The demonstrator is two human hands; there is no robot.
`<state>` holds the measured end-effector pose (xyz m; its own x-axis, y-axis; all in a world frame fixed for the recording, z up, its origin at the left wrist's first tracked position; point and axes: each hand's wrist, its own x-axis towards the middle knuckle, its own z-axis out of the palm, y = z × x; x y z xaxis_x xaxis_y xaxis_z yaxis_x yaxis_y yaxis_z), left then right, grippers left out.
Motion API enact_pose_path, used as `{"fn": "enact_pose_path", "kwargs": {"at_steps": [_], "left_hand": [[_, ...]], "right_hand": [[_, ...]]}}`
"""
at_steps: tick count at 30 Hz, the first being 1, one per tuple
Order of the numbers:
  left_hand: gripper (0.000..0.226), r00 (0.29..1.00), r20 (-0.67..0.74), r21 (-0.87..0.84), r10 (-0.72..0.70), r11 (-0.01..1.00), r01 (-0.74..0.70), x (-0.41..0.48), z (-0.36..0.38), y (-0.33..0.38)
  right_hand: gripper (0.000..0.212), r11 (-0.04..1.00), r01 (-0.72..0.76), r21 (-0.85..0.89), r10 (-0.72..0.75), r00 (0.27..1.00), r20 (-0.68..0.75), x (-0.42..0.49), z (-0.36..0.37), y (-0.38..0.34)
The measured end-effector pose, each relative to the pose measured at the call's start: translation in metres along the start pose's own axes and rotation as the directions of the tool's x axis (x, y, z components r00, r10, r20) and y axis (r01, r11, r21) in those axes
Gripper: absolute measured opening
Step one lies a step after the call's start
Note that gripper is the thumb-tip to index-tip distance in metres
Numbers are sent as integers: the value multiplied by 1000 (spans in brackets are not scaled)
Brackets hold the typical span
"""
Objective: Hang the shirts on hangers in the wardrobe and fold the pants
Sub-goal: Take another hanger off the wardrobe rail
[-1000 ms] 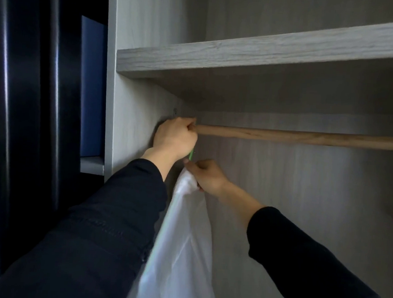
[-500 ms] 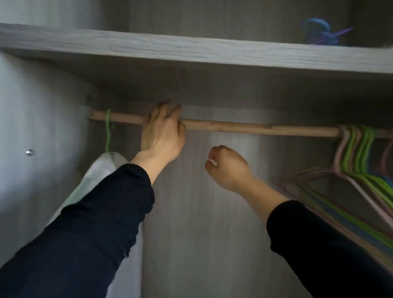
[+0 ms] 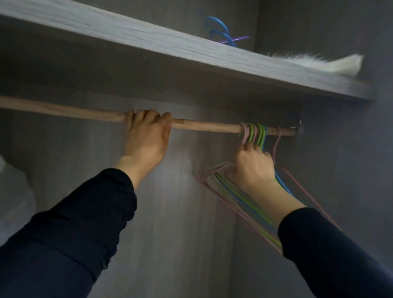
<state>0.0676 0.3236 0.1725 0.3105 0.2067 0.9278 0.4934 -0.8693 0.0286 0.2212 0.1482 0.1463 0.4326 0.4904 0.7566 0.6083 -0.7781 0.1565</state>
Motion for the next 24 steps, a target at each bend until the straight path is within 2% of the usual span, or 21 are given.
{"fn": "enact_pose_path", "kwargs": {"at_steps": [6,10,12,15,17,19,22,24], "left_hand": [[32,999,-44,-30,-8,1000,6,1,7,-3],[33,999,-38,-30,10,1000,-11,3,8,-7],[34,999,-44,-38,19,999,-20,3,8,-7],[36,999,-39,-38,17,999,-19,2,8,-8],[37,999,-32,-47,18,999,-20,1,7,-9],[38,999,-29,-64,23,998,-25,1,6,-9],[40,999,-20,-79,49,996,-50,-1,4,-10],[44,997,25,-77,67,995,-65,-6,2,-12]], "right_hand": [[25,999,35,6,-35,998,56,-5,0,7],[21,978,-51,200,25,991,129,-1,-8,7],[20,941,-110,321,53,982,182,3,-12,6],[14,880,-145,452,68,981,182,11,-16,-1],[20,822,-167,545,66,978,199,15,-19,-9],[24,793,-150,591,48,982,185,17,-19,-17],[22,773,-100,627,34,993,117,7,-18,-29],[19,736,-117,667,40,991,130,-9,-18,-35]]}}
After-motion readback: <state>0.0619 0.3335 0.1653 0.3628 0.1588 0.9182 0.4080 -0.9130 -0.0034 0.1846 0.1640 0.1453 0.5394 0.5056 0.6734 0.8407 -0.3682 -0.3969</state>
